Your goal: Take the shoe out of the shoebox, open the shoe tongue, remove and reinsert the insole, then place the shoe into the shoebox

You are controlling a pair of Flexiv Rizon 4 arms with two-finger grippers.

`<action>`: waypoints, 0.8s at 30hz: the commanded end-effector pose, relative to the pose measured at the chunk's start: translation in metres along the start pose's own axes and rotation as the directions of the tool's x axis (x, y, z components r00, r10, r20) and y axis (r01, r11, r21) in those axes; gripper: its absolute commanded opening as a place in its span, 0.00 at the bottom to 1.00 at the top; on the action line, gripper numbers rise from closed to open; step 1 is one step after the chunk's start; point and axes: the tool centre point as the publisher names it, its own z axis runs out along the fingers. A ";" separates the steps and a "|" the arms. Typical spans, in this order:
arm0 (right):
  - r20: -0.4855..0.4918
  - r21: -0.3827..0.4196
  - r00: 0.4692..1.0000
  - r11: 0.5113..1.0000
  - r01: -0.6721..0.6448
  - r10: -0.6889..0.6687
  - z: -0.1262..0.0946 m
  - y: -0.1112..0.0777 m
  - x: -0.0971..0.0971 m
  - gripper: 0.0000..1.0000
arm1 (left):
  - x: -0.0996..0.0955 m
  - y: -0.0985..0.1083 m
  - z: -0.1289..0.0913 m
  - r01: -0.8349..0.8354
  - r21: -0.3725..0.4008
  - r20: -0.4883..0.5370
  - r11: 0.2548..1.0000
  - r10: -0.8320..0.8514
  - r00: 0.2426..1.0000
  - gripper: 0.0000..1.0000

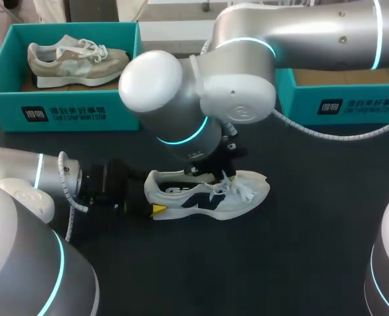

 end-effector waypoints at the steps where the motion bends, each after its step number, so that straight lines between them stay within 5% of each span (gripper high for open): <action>1: -0.046 -0.010 0.998 0.999 0.044 -0.044 0.004 0.002 -0.021 0.00 | 0.002 0.003 0.004 0.000 0.000 0.002 1.000 0.000 1.000 0.00; 8: -0.062 -0.065 0.972 0.972 0.224 -0.228 0.011 0.018 -0.039 0.00 | 0.002 0.003 0.004 0.000 0.000 0.002 1.000 0.000 1.000 0.00; 16: -0.084 -0.136 0.880 0.881 0.454 -0.467 0.022 0.035 -0.049 0.00 | 0.002 0.003 0.004 0.000 0.000 0.002 1.000 0.000 1.000 0.00; 24: -0.069 -0.160 0.817 0.815 0.557 -0.572 0.039 0.031 -0.053 0.00 | 0.002 0.003 0.004 0.000 0.000 0.002 1.000 0.000 1.000 0.00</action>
